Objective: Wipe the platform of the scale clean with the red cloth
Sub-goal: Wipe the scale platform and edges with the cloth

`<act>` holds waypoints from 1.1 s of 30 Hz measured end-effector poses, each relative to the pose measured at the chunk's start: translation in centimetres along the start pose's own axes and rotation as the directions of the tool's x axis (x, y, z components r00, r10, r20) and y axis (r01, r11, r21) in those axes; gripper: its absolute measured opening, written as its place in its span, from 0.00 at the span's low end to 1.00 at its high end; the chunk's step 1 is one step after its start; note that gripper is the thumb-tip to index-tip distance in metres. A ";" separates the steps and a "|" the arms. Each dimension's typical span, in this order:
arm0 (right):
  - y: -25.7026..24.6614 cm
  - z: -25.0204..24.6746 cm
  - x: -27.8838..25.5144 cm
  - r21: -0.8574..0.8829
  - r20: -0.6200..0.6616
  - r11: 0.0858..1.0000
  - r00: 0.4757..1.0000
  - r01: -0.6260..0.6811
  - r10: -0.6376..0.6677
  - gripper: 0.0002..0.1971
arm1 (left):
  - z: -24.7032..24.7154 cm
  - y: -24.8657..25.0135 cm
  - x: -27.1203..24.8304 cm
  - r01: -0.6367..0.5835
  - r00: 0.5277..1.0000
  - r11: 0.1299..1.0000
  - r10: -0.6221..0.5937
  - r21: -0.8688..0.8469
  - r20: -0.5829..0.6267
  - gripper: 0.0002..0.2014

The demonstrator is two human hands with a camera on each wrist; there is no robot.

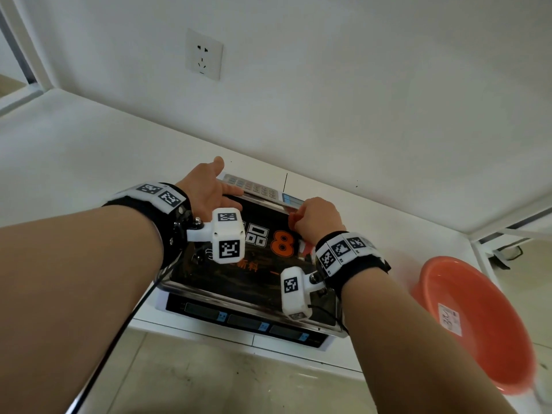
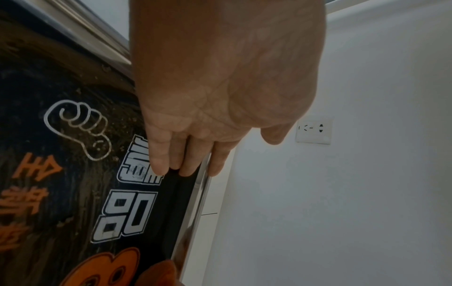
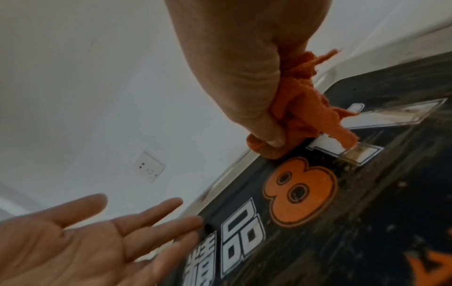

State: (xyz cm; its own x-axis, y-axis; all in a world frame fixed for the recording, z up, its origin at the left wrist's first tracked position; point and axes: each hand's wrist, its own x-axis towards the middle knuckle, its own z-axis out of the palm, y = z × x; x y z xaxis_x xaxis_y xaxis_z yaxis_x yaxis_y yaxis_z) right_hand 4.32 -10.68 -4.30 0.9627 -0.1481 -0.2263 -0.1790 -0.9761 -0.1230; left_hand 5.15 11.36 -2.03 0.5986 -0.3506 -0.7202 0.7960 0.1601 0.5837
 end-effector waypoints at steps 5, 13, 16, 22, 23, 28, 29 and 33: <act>-1.0 -1.5 -2.7 0.113 0.210 0.986 0.967 0.119 -0.140 0.09 | 0.2 0.1 0.0 0.005 1.000 0.999 -0.004 0.034 -0.018 0.45; 0.5 -1.6 -1.5 0.336 0.037 0.935 0.994 -0.113 0.107 0.04 | 0.8 0.2 -0.6 0.024 1.000 0.998 -0.024 0.051 -0.001 0.45; -1.3 -0.7 -1.9 0.251 0.054 0.968 0.999 -0.023 0.010 0.06 | 0.6 0.2 -0.4 0.026 1.000 0.999 -0.026 0.030 -0.001 0.46; -3.4 -0.8 -3.4 0.258 0.233 0.955 0.950 0.148 -0.210 0.05 | 1.0 0.4 -0.4 0.011 1.000 0.998 -0.010 0.064 -0.024 0.45; -2.9 -1.1 -3.3 0.287 0.245 0.949 0.948 0.128 -0.202 0.06 | 1.2 0.4 -0.5 0.014 1.000 0.997 -0.012 0.077 -0.027 0.45; 1.0 -2.8 -1.6 0.375 0.074 0.925 0.997 -0.054 0.028 0.06 | 1.9 0.5 -0.4 0.022 1.000 0.996 -0.021 0.089 -0.013 0.45; 1.4 -2.7 -1.6 0.344 0.057 0.936 0.997 -0.070 0.054 0.04 | 2.2 0.5 -0.3 0.019 1.000 0.996 -0.018 0.088 -0.012 0.45; 1.4 -1.2 -2.1 0.306 0.069 0.947 0.995 -0.096 0.078 0.02 | 3.4 0.5 0.1 0.020 1.000 0.994 -0.021 0.106 0.005 0.45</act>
State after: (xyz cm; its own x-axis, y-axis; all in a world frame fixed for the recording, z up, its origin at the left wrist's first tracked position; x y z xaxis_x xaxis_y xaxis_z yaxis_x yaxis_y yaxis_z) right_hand 2.33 -11.89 -2.79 0.9296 -0.2124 -0.3013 -0.3235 -0.8619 -0.3905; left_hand 5.27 8.25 -0.54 0.5814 -0.3589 -0.7302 0.7940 0.0545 0.6054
